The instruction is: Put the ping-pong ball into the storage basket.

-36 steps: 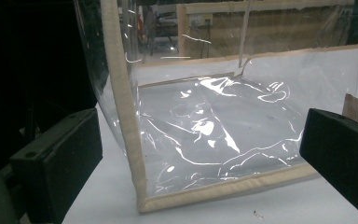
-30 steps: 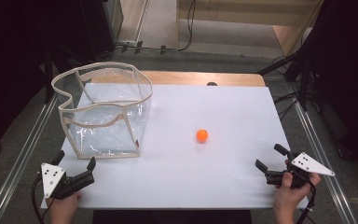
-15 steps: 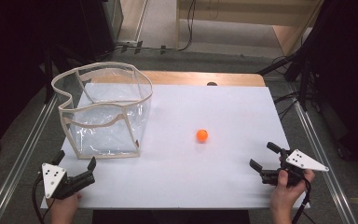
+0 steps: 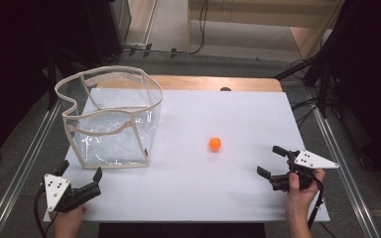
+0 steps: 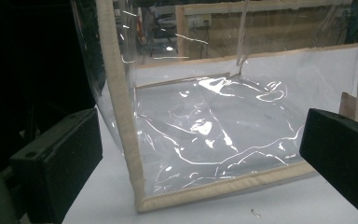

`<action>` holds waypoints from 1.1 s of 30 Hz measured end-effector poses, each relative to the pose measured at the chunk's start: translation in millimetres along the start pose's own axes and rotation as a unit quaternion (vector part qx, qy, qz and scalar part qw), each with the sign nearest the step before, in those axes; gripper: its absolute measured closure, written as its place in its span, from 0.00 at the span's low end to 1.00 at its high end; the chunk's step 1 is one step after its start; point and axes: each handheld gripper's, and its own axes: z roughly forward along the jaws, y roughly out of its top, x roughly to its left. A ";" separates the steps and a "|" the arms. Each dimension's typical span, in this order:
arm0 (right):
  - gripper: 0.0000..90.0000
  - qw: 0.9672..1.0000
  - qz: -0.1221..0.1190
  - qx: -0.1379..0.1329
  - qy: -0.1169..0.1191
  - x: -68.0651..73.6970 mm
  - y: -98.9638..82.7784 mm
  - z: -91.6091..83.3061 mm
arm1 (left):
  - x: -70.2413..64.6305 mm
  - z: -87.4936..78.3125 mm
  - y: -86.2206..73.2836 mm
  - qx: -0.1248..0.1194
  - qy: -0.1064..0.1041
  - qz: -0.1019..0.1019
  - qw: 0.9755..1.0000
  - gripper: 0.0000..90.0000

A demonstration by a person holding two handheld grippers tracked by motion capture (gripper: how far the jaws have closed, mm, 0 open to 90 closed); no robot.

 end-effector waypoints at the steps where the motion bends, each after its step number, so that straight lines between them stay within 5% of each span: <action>1: 0.00 1.000 -0.002 0.004 0.006 0.7 2.2 0.6 | 0.0 0.1 0.1 0.001 0.001 0.001 1.000 0.00; 25: 0.00 0.998 -0.045 0.038 0.035 6.3 47.5 30.2 | 0.4 1.2 0.0 0.006 -0.006 -0.004 1.000 0.00; 33: 0.00 0.997 -0.041 0.042 0.039 7.0 58.0 36.8 | 0.8 1.4 0.0 0.006 -0.010 -0.003 1.000 0.00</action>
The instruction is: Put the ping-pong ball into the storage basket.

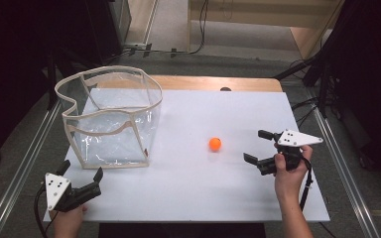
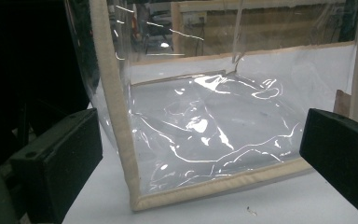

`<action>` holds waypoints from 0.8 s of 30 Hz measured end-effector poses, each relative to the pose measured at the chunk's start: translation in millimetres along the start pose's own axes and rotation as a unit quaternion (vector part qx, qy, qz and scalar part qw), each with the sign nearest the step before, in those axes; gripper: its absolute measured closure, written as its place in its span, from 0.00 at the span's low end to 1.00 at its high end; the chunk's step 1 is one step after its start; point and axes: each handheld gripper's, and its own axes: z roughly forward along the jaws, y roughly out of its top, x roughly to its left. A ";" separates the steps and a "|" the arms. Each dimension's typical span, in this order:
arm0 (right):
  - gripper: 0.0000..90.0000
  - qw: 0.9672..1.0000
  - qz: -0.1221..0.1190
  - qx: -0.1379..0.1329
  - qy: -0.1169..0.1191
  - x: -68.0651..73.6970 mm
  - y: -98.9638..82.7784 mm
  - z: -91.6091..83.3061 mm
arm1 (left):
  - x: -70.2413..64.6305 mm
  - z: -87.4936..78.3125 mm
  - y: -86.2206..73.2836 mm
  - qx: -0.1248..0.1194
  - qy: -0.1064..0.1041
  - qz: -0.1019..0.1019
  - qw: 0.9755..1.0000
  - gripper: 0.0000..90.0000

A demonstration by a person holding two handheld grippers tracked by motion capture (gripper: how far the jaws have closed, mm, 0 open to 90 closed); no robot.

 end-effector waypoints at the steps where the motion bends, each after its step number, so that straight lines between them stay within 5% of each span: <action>1: 0.00 1.000 0.000 0.000 0.000 0.0 0.0 0.0 | 0.0 0.0 0.0 0.000 0.000 -0.001 1.000 0.00; 24: 0.00 0.999 -0.014 0.039 0.015 -4.6 28.2 25.3 | 0.1 0.2 -0.1 0.001 -0.002 0.000 1.000 0.00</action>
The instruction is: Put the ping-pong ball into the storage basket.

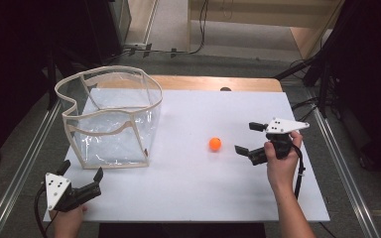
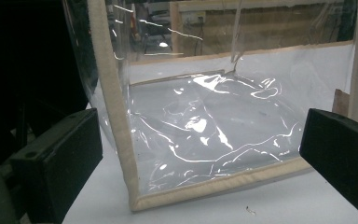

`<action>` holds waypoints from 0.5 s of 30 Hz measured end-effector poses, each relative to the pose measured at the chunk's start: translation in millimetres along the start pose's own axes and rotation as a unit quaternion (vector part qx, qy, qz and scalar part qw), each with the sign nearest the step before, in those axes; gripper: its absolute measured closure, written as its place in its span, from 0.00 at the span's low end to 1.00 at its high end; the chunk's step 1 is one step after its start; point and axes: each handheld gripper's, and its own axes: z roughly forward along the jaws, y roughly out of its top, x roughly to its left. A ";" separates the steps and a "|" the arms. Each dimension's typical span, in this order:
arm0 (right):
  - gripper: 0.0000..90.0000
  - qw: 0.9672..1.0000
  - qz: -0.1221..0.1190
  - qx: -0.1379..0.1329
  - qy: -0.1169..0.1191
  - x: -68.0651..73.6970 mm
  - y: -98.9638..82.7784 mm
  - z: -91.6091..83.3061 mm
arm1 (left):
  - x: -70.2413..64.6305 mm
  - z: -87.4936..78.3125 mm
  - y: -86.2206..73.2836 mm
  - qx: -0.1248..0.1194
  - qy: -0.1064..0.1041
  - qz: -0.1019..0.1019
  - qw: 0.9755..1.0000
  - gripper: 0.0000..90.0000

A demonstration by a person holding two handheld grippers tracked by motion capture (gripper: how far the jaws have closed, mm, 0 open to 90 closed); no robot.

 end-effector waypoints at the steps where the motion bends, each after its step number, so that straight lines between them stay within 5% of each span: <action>1: 0.00 1.000 -0.001 0.003 0.000 -0.2 1.1 1.6 | 0.0 0.0 0.0 0.000 0.000 -0.001 1.000 0.00; 15: 0.00 0.999 -0.009 0.048 0.006 -3.6 16.0 24.4 | 0.4 0.2 0.1 0.000 0.000 -0.003 1.000 0.00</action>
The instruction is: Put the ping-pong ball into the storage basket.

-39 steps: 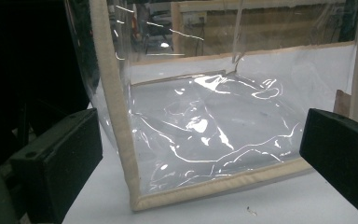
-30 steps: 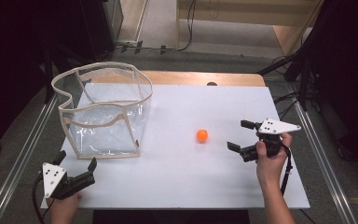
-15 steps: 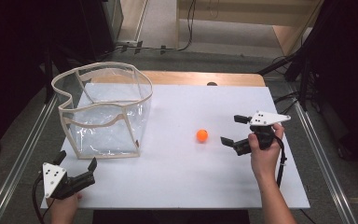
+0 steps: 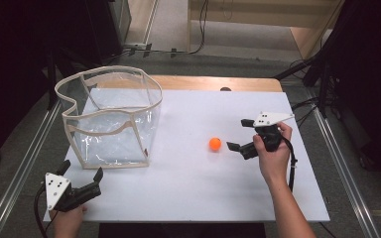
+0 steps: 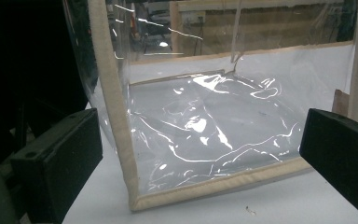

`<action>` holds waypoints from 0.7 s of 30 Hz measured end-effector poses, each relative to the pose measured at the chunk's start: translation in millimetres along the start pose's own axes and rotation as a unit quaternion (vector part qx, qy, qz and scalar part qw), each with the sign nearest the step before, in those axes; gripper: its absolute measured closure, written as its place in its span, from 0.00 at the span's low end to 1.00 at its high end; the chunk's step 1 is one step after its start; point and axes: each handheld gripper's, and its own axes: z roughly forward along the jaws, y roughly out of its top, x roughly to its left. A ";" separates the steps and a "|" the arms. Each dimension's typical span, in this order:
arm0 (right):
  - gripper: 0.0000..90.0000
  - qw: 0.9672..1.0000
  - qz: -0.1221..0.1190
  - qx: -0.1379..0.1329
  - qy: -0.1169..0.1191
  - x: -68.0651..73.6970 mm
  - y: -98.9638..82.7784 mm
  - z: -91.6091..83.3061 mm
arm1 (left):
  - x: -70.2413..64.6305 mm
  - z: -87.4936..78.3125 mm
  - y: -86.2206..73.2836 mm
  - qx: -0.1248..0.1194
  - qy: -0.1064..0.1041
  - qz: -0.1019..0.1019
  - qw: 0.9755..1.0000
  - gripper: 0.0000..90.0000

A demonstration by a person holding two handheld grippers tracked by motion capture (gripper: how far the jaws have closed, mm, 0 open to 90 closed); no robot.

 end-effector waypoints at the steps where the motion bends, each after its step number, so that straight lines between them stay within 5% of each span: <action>1: 0.00 1.000 0.000 0.007 0.000 -0.5 2.7 3.3 | 0.1 0.0 0.0 0.000 0.000 0.000 1.000 0.00; 21: 0.00 0.997 -0.016 0.074 0.007 -4.9 17.8 27.6 | 0.5 0.2 0.2 0.002 -0.002 -0.001 1.000 0.00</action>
